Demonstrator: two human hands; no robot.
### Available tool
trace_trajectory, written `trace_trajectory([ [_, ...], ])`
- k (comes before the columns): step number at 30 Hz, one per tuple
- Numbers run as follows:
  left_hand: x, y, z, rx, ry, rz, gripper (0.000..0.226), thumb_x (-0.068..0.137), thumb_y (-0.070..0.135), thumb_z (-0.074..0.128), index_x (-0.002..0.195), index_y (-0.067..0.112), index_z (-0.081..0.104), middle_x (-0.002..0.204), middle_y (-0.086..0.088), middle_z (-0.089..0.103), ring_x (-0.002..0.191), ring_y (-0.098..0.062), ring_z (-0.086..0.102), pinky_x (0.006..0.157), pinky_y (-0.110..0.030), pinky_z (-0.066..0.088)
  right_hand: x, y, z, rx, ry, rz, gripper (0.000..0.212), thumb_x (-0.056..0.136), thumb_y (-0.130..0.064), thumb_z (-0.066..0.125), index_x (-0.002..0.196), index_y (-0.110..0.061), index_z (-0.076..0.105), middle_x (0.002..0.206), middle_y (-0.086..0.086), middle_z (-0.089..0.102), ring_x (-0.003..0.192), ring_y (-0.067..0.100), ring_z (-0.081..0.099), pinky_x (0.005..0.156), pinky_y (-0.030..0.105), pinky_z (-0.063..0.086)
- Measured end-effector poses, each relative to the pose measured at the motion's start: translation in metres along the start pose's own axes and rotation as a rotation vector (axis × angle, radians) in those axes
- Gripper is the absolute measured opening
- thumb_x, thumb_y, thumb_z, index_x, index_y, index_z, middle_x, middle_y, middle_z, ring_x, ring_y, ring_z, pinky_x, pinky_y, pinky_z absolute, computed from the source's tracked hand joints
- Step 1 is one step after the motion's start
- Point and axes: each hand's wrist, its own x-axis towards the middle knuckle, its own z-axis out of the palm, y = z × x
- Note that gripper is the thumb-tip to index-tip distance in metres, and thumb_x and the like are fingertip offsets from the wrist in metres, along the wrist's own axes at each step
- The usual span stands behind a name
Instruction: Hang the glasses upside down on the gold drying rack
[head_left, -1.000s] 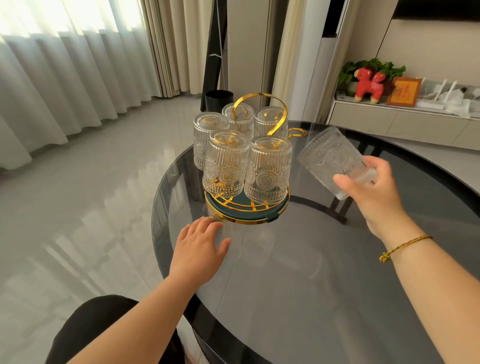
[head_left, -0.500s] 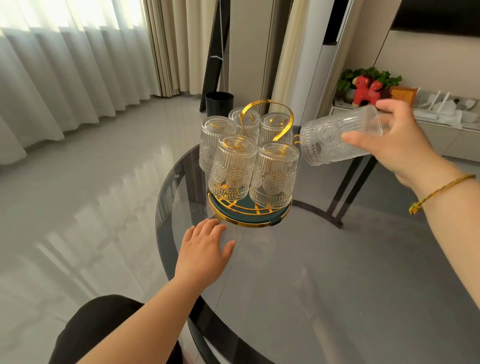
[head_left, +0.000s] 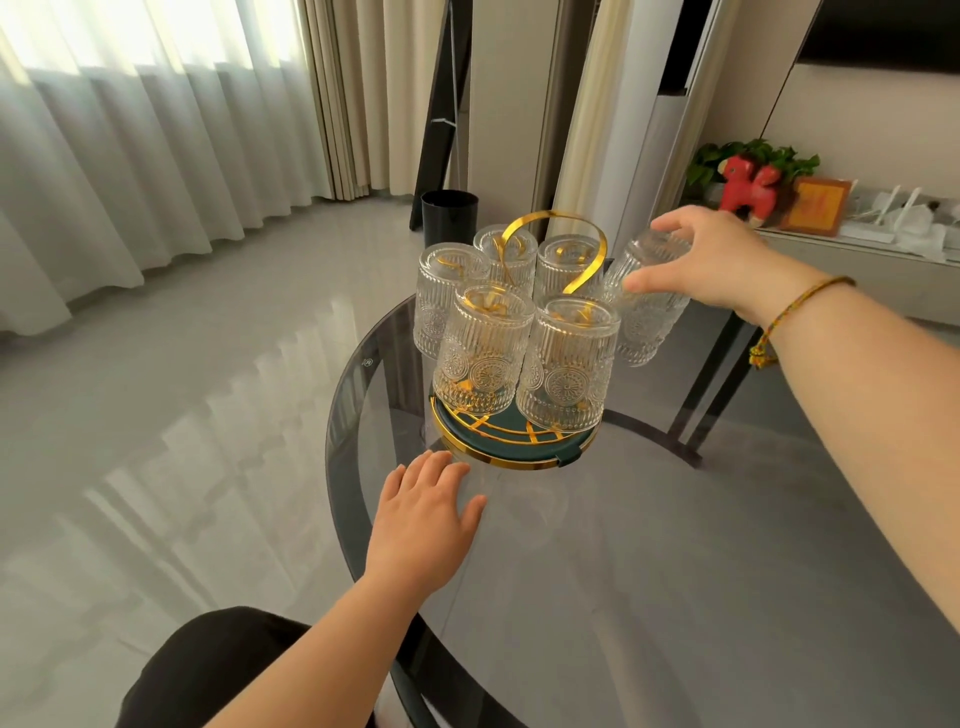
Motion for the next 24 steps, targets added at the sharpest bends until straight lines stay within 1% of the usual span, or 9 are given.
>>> trace_trajectory([
  [3,0.0,0.0,0.0,-0.008,0.0,0.002,0.044,0.092,0.044,0.027,0.132,0.026,0.032,0.146,0.003,0.031,0.138,-0.017,0.018,0.116,-0.038,0.007,0.002,0.001,0.011,0.012,-0.056,0.005,0.071,0.066,-0.031,0.073,0.127,-0.014,0.042,0.138,0.01,0.042,0.125,0.026,0.039,0.094,0.031,0.032],
  [4,0.0,0.0,0.0,-0.009,0.0,0.003,0.043,0.092,0.044,0.026,0.132,0.027,0.032,0.146,0.003,0.031,0.138,-0.017,0.018,0.116,-0.038,0.007,0.002,0.002,0.014,0.014,-0.068,0.009,0.07,0.067,-0.031,0.072,0.127,-0.013,0.042,0.138,0.011,0.043,0.125,0.026,0.04,0.093,0.031,0.032],
  [8,0.001,-0.001,0.001,-0.008,0.001,-0.003,0.043,0.093,0.043,0.024,0.131,0.027,0.032,0.146,0.004,0.031,0.138,-0.017,0.018,0.116,-0.038,0.007,0.005,0.008,0.023,0.072,-0.093,0.033,0.065,0.069,-0.032,0.07,0.125,-0.012,0.045,0.135,0.011,0.046,0.122,0.025,0.041,0.085,0.027,0.03],
  [12,0.002,-0.002,0.002,-0.008,0.007,0.0,0.043,0.092,0.044,0.023,0.131,0.028,0.032,0.146,0.005,0.031,0.138,-0.016,0.018,0.117,-0.038,0.008,0.005,0.013,0.03,0.097,-0.109,0.035,0.061,0.073,-0.03,0.067,0.126,-0.011,0.043,0.136,0.012,0.044,0.124,0.026,0.039,0.092,0.03,0.032],
  [17,0.001,-0.001,0.001,0.001,0.01,-0.002,0.043,0.092,0.044,0.024,0.131,0.028,0.032,0.146,0.005,0.031,0.138,-0.016,0.018,0.116,-0.037,0.008,0.003,0.012,0.033,0.079,-0.099,-0.008,0.056,0.076,-0.025,0.064,0.127,-0.011,0.043,0.136,0.011,0.045,0.124,0.026,0.04,0.086,0.025,0.028],
  [21,0.001,0.0,0.0,-0.004,0.001,-0.007,0.042,0.093,0.043,0.024,0.13,0.028,0.033,0.145,0.005,0.032,0.138,-0.016,0.019,0.116,-0.037,0.009,-0.001,0.012,0.033,0.078,-0.089,-0.02,0.055,0.077,-0.024,0.063,0.127,-0.011,0.043,0.136,0.011,0.045,0.123,0.026,0.04,0.089,0.027,0.03],
  [24,0.0,-0.001,0.0,-0.016,0.017,0.0,0.042,0.093,0.043,0.025,0.131,0.027,0.033,0.145,0.005,0.032,0.138,-0.016,0.019,0.116,-0.038,0.009,-0.005,0.016,0.031,0.091,-0.063,-0.008,0.057,0.076,-0.025,0.064,0.127,-0.012,0.042,0.135,0.012,0.044,0.123,0.027,0.04,0.086,0.027,0.029],
])
